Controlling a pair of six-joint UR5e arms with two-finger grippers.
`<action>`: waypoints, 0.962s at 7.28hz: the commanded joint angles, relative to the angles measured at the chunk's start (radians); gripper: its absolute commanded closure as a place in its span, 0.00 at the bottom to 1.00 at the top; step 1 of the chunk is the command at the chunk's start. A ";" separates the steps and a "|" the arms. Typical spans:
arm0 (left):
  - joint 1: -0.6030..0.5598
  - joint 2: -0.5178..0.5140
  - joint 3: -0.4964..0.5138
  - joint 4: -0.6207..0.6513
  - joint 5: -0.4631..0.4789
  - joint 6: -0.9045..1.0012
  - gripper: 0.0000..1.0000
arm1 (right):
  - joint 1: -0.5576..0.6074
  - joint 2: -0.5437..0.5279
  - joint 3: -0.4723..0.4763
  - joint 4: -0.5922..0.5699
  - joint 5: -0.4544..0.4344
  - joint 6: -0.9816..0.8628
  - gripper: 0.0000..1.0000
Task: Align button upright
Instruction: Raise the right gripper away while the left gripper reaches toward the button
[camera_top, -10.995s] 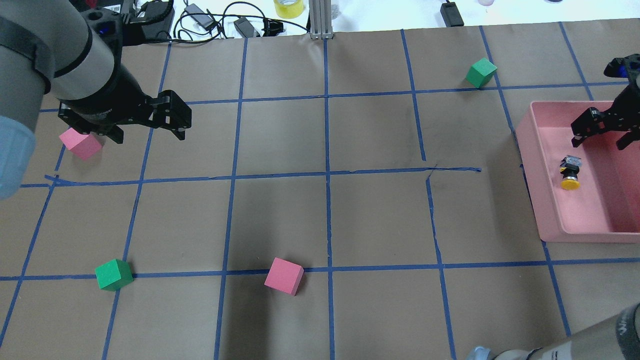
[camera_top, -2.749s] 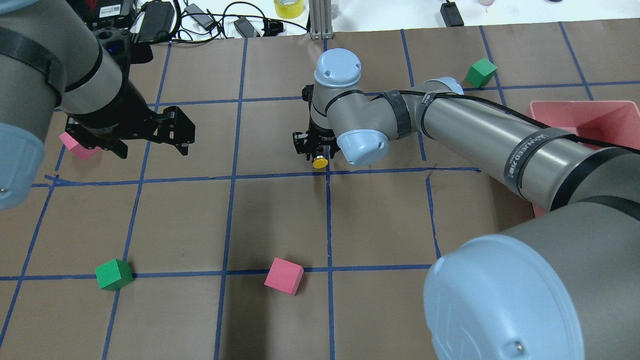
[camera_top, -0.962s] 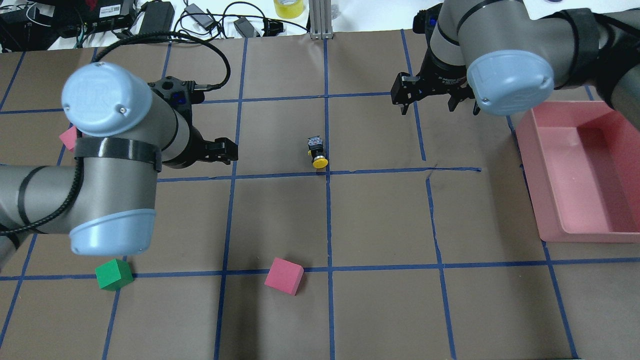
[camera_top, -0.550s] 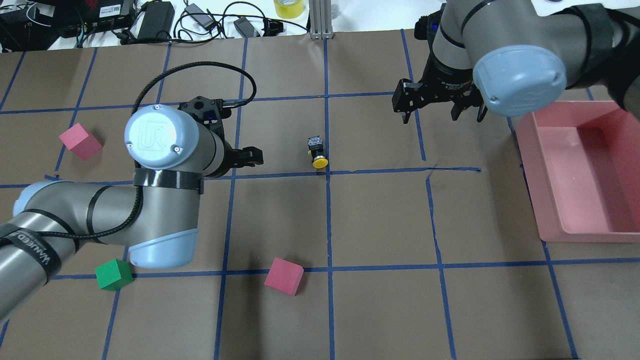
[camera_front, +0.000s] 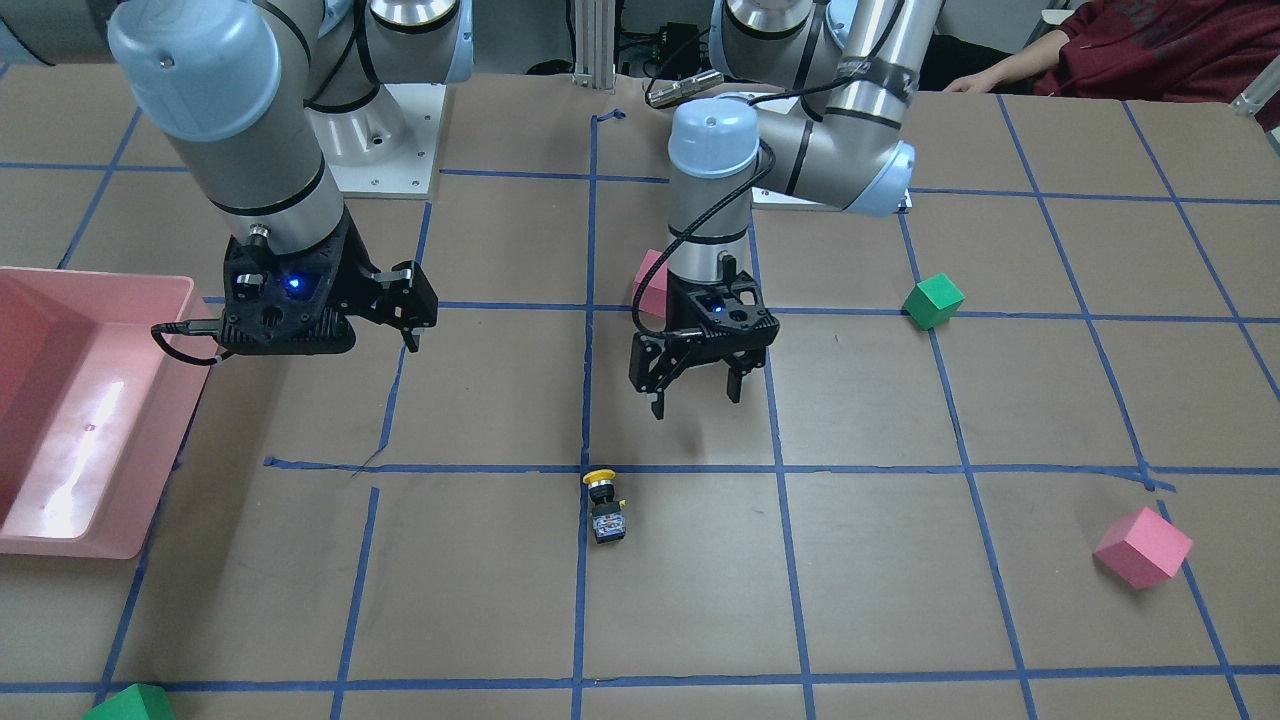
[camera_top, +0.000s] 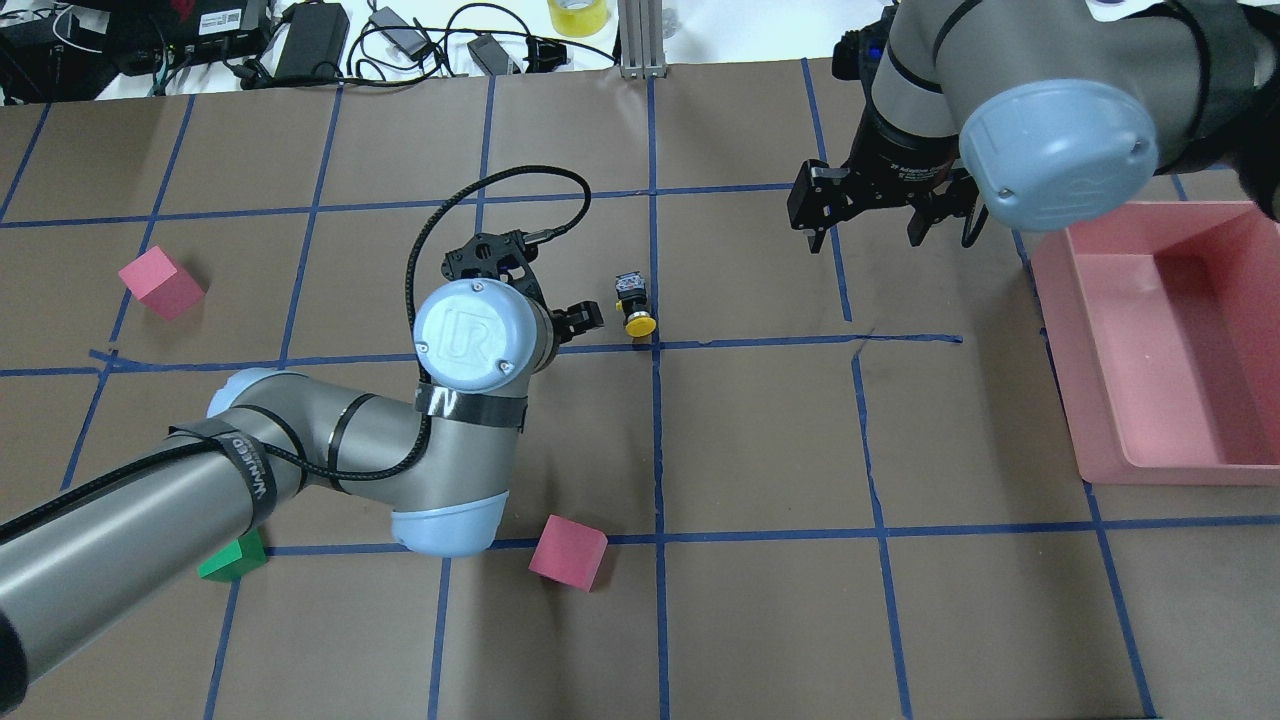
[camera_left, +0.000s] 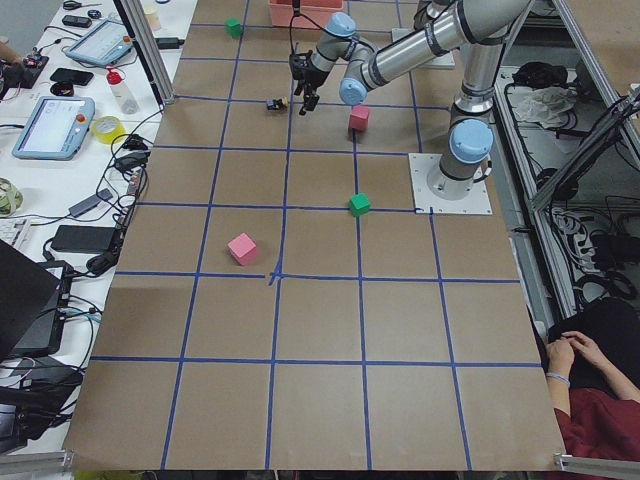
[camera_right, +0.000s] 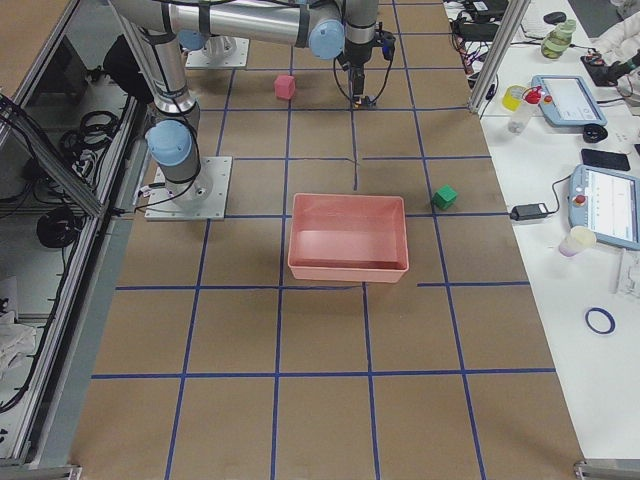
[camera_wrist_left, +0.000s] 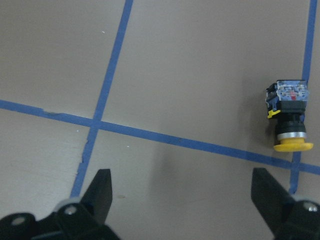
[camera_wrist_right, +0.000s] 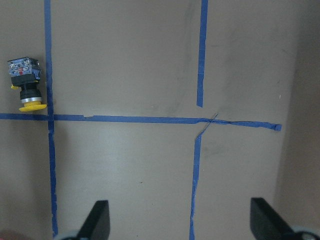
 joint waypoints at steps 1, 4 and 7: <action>-0.065 -0.118 0.031 0.127 0.070 -0.084 0.02 | 0.000 0.000 0.002 0.002 0.003 -0.003 0.00; -0.147 -0.271 0.205 0.131 0.166 -0.164 0.02 | -0.005 -0.041 -0.015 0.037 -0.003 -0.003 0.00; -0.178 -0.357 0.288 0.132 0.234 -0.155 0.02 | -0.005 -0.078 -0.033 0.072 0.019 -0.004 0.00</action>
